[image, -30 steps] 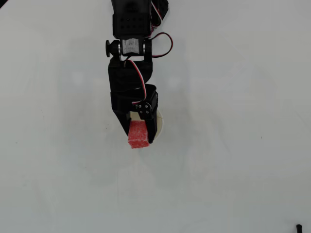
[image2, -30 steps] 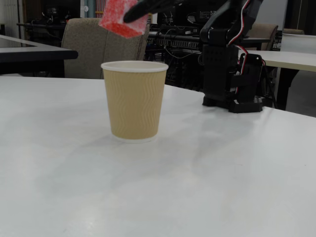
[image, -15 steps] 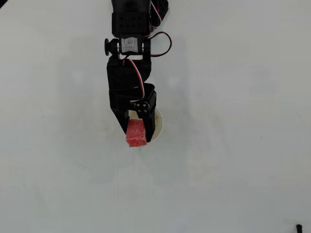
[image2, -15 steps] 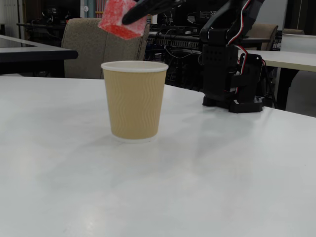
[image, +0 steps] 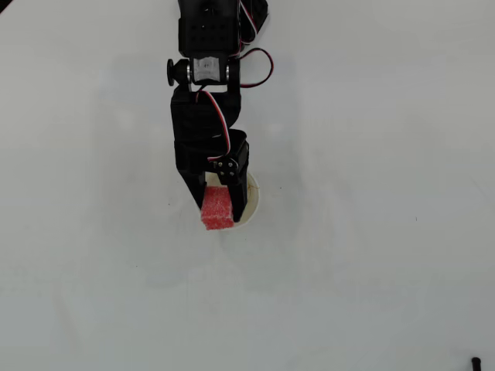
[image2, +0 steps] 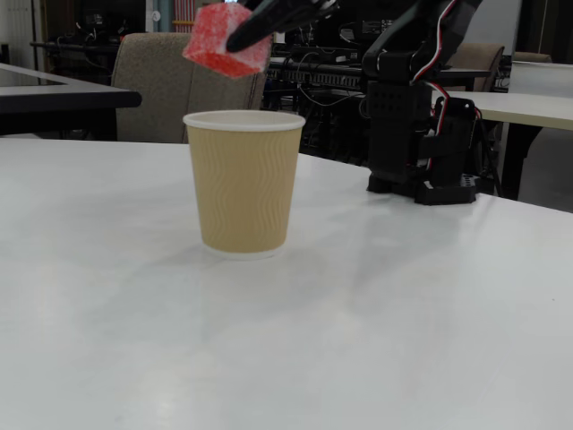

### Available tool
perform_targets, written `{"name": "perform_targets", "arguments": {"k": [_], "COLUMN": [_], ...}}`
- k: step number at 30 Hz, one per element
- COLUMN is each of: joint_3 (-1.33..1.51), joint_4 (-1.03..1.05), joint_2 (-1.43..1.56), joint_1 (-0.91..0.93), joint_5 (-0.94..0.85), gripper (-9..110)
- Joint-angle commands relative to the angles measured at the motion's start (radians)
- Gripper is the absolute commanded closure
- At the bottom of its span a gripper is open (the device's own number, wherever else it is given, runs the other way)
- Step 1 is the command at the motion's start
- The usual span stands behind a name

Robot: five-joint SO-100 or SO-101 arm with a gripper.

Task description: Grasp a red cube and put it in the cup.

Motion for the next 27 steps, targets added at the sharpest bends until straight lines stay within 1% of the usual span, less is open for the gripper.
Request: {"name": "perform_targets", "arguments": {"k": [1,13,27], "joint_3": [-0.009,-0.002,0.002], "joint_4": [0.015,0.083,0.092], "joint_2": [0.046,0.080,0.086], "joint_1": [0.002,-0.020,-0.046], "joint_5": [0.014,0.014,0.015], "gripper": [92,92,92]}}
